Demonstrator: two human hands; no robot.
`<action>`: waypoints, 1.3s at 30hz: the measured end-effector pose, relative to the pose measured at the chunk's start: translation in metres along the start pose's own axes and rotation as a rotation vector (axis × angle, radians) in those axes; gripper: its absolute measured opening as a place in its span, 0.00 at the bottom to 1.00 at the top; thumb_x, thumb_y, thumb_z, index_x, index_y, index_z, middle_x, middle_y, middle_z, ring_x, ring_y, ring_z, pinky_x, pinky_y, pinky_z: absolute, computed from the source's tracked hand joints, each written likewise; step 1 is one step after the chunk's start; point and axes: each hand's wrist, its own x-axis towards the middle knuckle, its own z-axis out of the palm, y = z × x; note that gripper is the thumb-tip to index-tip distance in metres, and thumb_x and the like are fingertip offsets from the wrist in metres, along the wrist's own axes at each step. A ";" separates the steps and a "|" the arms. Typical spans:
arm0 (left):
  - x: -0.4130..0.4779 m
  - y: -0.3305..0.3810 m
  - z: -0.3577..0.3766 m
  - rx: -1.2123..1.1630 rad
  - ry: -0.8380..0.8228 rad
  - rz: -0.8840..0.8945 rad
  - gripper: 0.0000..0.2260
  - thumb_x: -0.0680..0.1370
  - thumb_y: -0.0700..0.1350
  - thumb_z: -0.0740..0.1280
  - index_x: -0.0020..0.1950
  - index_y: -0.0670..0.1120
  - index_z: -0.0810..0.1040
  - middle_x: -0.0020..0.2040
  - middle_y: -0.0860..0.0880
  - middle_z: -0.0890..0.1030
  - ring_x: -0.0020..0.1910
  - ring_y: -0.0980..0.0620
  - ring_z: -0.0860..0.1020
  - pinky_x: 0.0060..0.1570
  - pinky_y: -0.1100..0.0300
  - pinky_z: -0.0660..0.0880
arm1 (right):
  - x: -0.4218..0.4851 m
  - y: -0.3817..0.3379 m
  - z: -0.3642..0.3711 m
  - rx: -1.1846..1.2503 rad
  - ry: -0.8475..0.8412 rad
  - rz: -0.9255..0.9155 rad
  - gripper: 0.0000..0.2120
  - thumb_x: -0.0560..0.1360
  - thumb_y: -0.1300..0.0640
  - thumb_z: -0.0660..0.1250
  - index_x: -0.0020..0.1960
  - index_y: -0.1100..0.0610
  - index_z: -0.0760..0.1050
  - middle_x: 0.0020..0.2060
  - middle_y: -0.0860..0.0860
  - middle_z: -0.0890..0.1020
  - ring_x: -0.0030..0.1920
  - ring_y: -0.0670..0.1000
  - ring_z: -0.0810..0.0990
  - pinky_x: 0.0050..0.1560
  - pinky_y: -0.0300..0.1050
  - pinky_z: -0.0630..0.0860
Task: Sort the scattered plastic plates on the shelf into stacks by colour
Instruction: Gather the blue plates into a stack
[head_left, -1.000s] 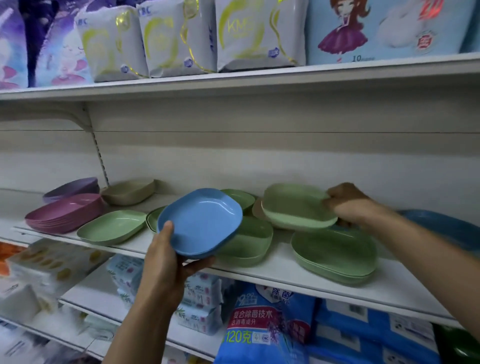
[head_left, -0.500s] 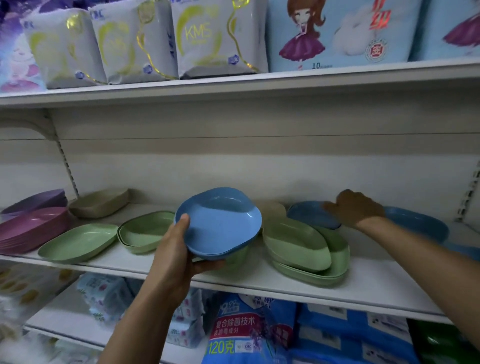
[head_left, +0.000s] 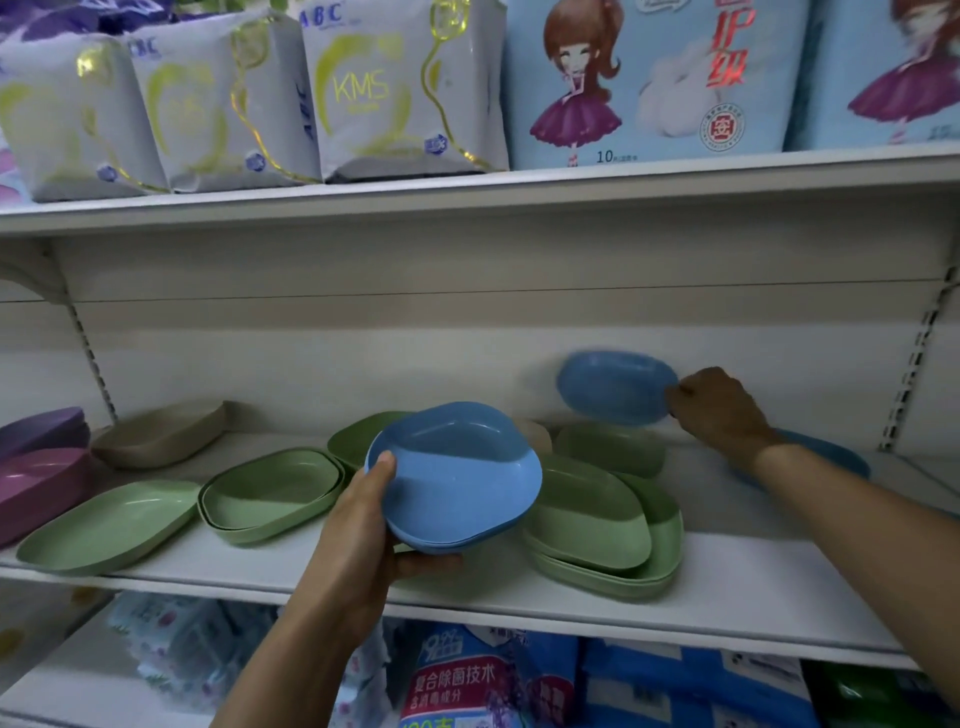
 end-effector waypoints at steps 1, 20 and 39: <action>0.001 -0.001 0.002 -0.001 -0.006 -0.008 0.12 0.82 0.53 0.58 0.61 0.51 0.75 0.56 0.45 0.81 0.48 0.42 0.82 0.32 0.51 0.80 | -0.004 -0.004 -0.003 0.157 -0.006 -0.028 0.15 0.76 0.59 0.63 0.31 0.62 0.70 0.28 0.56 0.74 0.30 0.54 0.73 0.32 0.42 0.66; -0.009 -0.020 0.044 0.069 -0.341 0.051 0.21 0.77 0.61 0.59 0.65 0.52 0.76 0.59 0.46 0.81 0.50 0.42 0.83 0.36 0.48 0.80 | -0.114 -0.041 -0.010 -0.247 -0.050 -0.475 0.20 0.76 0.48 0.61 0.29 0.55 0.66 0.25 0.49 0.72 0.28 0.49 0.71 0.31 0.43 0.67; -0.069 -0.060 0.174 -0.012 -0.195 -0.042 0.14 0.81 0.53 0.61 0.63 0.50 0.75 0.57 0.43 0.80 0.40 0.45 0.85 0.31 0.51 0.80 | -0.002 0.152 -0.132 -0.355 -0.300 0.191 0.24 0.77 0.39 0.58 0.43 0.59 0.76 0.36 0.54 0.82 0.38 0.54 0.79 0.46 0.45 0.75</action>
